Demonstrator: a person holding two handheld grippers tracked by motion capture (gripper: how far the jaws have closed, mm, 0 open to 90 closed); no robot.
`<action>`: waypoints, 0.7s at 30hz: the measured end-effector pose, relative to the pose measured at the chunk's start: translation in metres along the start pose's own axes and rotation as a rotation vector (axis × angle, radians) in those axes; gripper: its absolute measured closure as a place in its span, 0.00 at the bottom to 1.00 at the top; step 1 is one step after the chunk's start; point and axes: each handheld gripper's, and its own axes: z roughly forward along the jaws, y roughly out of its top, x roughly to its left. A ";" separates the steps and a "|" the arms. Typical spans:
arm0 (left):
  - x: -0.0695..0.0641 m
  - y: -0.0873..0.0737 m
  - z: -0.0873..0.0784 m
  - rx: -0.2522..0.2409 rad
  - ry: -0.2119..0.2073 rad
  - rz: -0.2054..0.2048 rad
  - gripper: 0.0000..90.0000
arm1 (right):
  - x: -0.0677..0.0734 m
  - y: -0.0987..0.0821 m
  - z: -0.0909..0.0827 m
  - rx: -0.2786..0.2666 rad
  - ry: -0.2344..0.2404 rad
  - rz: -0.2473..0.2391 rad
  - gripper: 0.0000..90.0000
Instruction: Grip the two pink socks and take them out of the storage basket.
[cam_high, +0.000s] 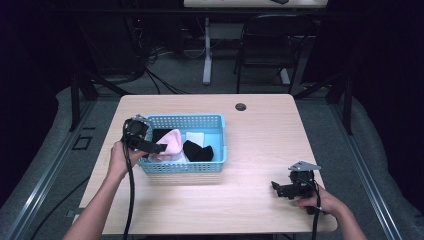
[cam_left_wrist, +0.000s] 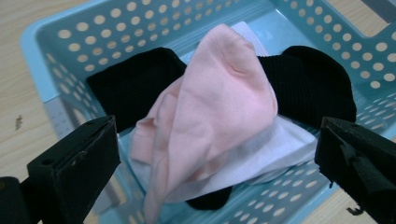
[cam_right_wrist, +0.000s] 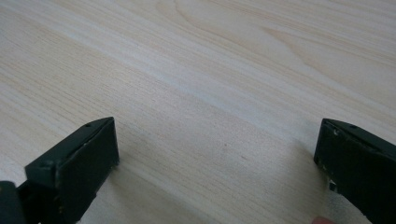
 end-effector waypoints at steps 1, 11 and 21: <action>-0.002 0.002 0.004 0.003 -0.001 0.003 0.00 | 0.000 0.000 0.000 0.000 0.000 0.000 0.00; -0.001 0.011 0.032 0.095 0.014 -0.003 0.00 | 0.000 0.000 0.000 0.000 0.000 0.000 0.00; 0.003 0.012 0.043 0.118 0.047 -0.010 0.09 | 0.000 0.000 0.000 0.000 0.000 0.000 0.00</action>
